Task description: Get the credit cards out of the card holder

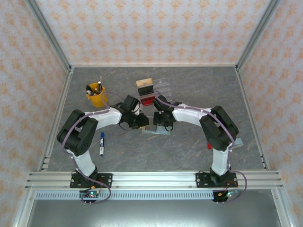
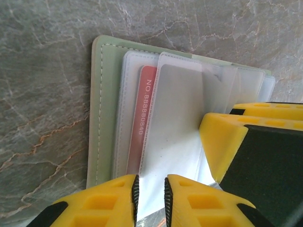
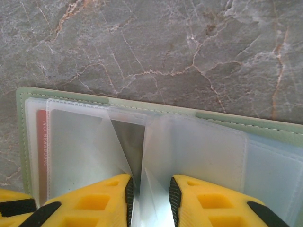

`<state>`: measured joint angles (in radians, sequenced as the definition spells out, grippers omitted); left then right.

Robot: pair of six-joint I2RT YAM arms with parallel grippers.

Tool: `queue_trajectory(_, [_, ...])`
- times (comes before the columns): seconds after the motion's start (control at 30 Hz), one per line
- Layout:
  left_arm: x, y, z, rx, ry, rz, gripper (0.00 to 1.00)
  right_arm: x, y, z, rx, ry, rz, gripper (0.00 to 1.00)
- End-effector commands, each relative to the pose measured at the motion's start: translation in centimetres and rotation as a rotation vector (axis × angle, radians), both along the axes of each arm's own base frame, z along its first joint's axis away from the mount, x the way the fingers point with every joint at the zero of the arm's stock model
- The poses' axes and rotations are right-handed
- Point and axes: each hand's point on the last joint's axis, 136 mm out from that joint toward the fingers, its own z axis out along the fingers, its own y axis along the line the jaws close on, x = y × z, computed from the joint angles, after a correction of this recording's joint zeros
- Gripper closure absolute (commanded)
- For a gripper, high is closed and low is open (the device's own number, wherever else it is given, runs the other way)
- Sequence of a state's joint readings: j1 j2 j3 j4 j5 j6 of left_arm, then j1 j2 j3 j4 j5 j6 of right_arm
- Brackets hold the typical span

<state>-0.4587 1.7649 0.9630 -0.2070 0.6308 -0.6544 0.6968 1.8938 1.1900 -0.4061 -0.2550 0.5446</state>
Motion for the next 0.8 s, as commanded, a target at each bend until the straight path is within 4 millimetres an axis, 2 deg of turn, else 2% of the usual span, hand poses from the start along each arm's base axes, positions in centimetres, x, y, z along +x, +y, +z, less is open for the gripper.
queue_trajectory(0.0, [-0.3, 0.1, -0.7, 0.039, 0.025, -0.006, 0.76, -1.8, -3.0, -4.3, -0.13, 0.086, -0.01, 0.7])
queue_trajectory(0.3, [-0.9, 0.7, -2.1, 0.105, 0.075, -0.005, 0.75, -2.0, -2.9, -4.6, -0.117, 0.088, -0.009, 0.7])
queue_trajectory(0.43, [-1.4, -0.6, -2.1, 0.041, 0.102, -0.042, 0.74, -2.1, -2.6, -4.8, -0.087, 0.098, -0.01, 0.7])
queue_trajectory(0.53, [-1.3, -1.6, -1.4, -0.02, 0.094, -0.058, 0.74, -2.2, -2.3, -4.6, -0.058, 0.104, -0.013, 0.71])
queue_trajectory(0.67, [-1.0, -2.3, -0.2, -0.069, 0.068, -0.072, 0.79, -1.6, -2.0, -3.4, 0.0, 0.089, -0.027, 0.7])
queue_trajectory(0.77, [-0.8, -2.9, 0.7, -0.111, 0.049, -0.077, 0.81, -0.8, -1.6, -1.3, 0.062, 0.05, -0.043, 0.7])
